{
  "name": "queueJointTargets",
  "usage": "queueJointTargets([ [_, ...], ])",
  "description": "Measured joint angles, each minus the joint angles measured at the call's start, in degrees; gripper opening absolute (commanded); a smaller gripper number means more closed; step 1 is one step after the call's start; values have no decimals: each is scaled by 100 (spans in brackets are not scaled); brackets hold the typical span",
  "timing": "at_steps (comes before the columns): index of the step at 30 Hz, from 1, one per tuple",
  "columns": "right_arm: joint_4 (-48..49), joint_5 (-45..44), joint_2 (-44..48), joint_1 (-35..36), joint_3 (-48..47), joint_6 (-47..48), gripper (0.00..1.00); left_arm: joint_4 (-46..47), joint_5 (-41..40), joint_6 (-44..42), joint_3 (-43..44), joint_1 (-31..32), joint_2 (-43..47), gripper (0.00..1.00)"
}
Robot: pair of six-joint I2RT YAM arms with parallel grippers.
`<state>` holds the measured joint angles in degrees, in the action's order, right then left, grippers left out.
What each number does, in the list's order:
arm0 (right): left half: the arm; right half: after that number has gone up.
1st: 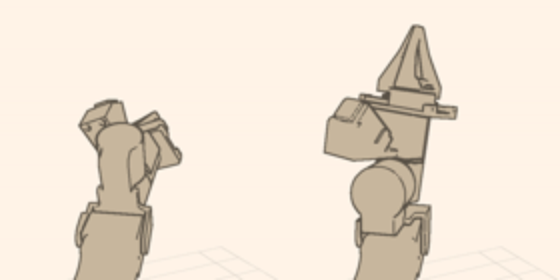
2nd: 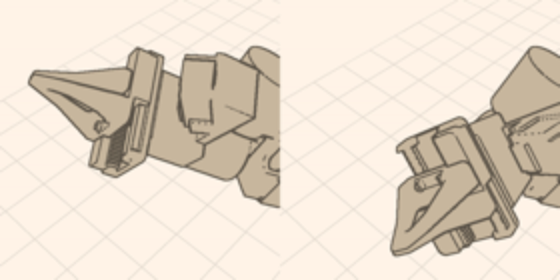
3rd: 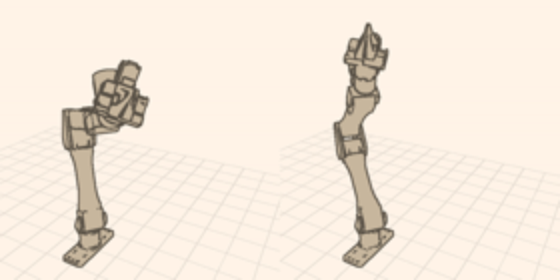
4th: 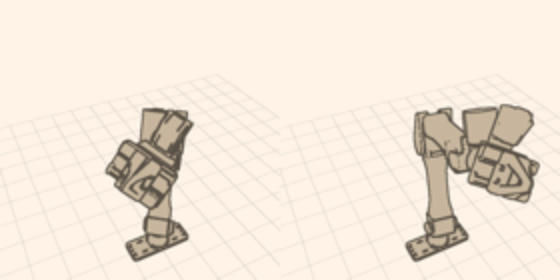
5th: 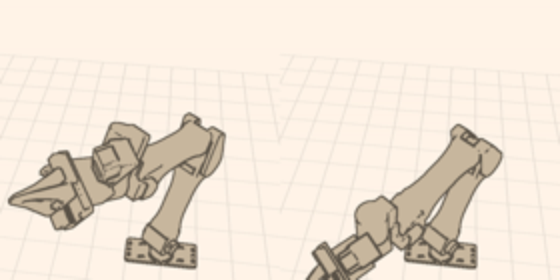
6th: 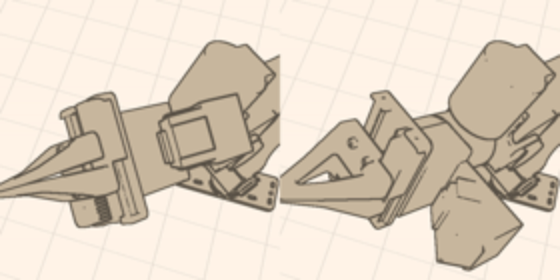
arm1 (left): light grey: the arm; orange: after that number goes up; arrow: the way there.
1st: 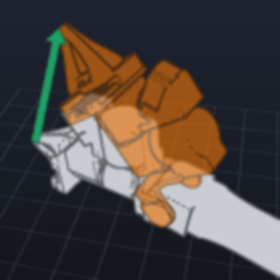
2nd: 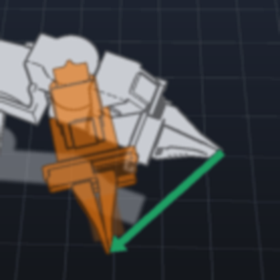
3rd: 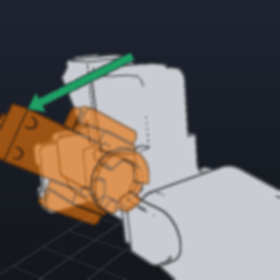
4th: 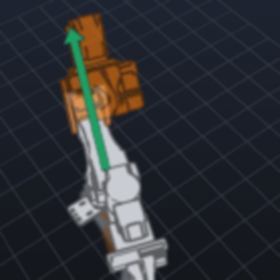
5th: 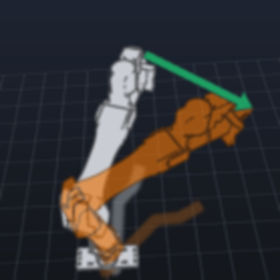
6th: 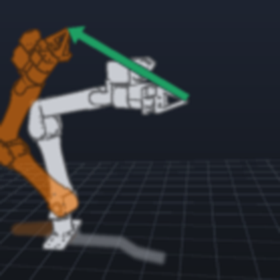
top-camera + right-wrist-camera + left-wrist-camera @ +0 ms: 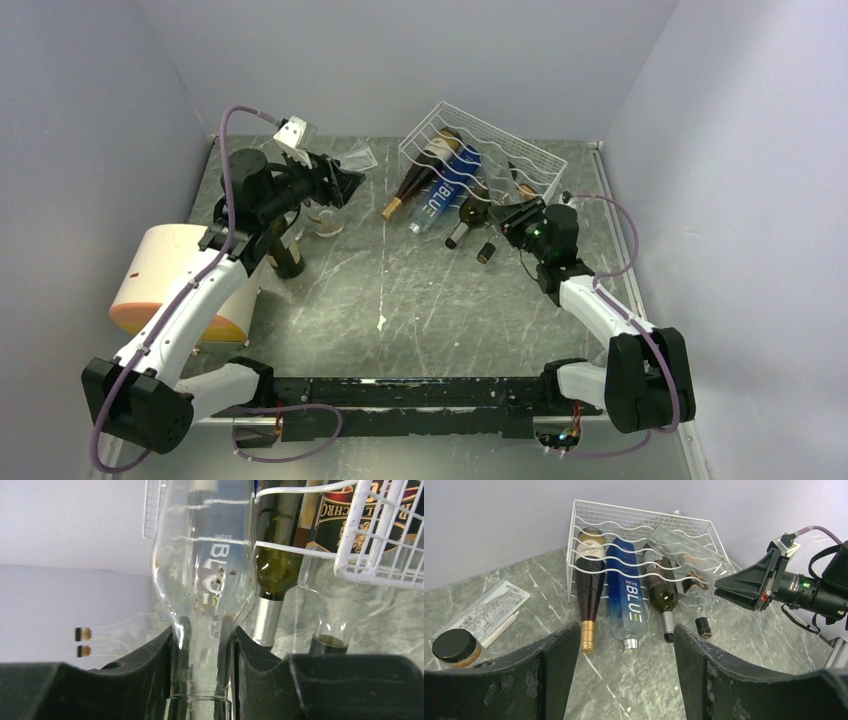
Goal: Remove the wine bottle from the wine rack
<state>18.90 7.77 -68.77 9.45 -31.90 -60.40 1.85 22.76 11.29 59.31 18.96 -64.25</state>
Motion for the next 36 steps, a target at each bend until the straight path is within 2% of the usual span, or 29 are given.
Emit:
queueJointTargets([
  [11,1381,608,-81,-234,682,-1405,0,-83,-2,0,9,0,-216,71],
  [21,1810,728,22,-326,719,-1742,0,-81,0,4,9,0,-212,73],
  [27,1606,918,260,-341,704,-1679,0,-79,46,2,9,0,-212,81],
  [30,1274,1080,472,-341,623,-1556,0,-79,162,2,9,0,-212,96],
  [36,699,1672,608,-341,275,-1303,0,9,686,9,9,4,-234,100],
])
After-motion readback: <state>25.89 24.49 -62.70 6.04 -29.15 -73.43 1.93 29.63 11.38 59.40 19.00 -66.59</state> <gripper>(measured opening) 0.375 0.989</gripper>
